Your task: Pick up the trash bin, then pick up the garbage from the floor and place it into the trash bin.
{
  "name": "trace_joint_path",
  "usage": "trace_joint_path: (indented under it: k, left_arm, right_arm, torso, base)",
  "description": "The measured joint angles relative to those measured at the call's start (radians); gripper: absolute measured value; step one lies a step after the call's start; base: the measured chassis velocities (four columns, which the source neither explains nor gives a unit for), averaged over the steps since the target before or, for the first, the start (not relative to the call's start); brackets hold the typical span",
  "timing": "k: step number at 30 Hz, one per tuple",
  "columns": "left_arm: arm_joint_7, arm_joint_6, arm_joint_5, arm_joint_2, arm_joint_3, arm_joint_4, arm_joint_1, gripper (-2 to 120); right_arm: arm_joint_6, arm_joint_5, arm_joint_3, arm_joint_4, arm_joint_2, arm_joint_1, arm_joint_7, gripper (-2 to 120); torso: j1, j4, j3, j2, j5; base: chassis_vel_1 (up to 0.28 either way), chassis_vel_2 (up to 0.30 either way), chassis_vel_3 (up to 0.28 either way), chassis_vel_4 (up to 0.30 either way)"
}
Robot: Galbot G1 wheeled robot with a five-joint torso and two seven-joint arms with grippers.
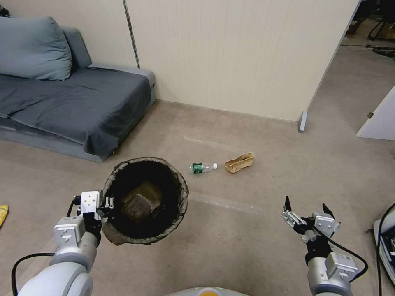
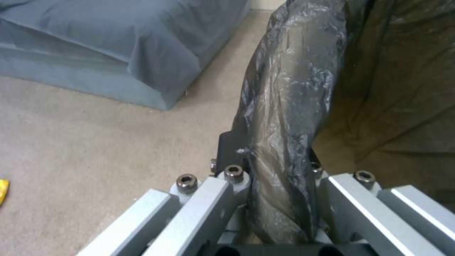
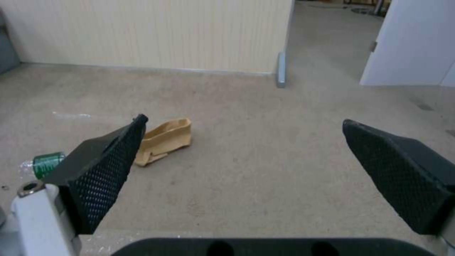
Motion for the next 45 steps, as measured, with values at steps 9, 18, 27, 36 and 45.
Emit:
trace_joint_path:
  k: [9,18,27,36,45]
  left_arm:
    - [0.001,-0.003,0.001,0.001,0.005,0.007,0.002,3]
    - [0.004,-0.007,0.001,0.002,0.01,0.01,0.002,3]
    - [0.005,-0.011,0.0,0.002,0.012,0.01,0.007,3]
    - [0.005,-0.013,-0.002,0.002,0.009,0.011,0.005,3]
    - [0.006,-0.013,-0.005,0.002,0.003,0.016,-0.001,3]
  right_arm:
    - [0.009,0.0,0.0,-0.003,0.0,-0.006,0.0,100]
    - [0.012,-0.004,-0.003,-0.004,0.0,-0.011,0.0,100]
    - [0.015,-0.007,-0.008,-0.007,0.0,-0.018,0.0,100]
    - [0.017,-0.009,-0.009,-0.009,0.0,-0.019,0.0,100]
    - [0.017,-0.009,-0.005,-0.01,0.0,-0.017,0.0,100]
  torso:
    - [0.0,-0.0001,0.0,0.0,-0.0001]
    - [0.0,0.0,0.0,0.0,-0.0001]
    - [0.0,0.0001,0.0,0.0,0.0]
    - [0.0,0.0001,0.0,0.0,-0.0001]
    - [0.0,0.0,0.0,0.0,-0.0001]
  base:
    - [-0.014,0.021,0.016,-0.019]
    - [-0.073,0.066,0.065,-0.065]
    - [-0.057,0.066,0.071,-0.067]
    - [-0.079,0.09,0.068,-0.077]
    - [-0.078,0.081,0.079,-0.077]
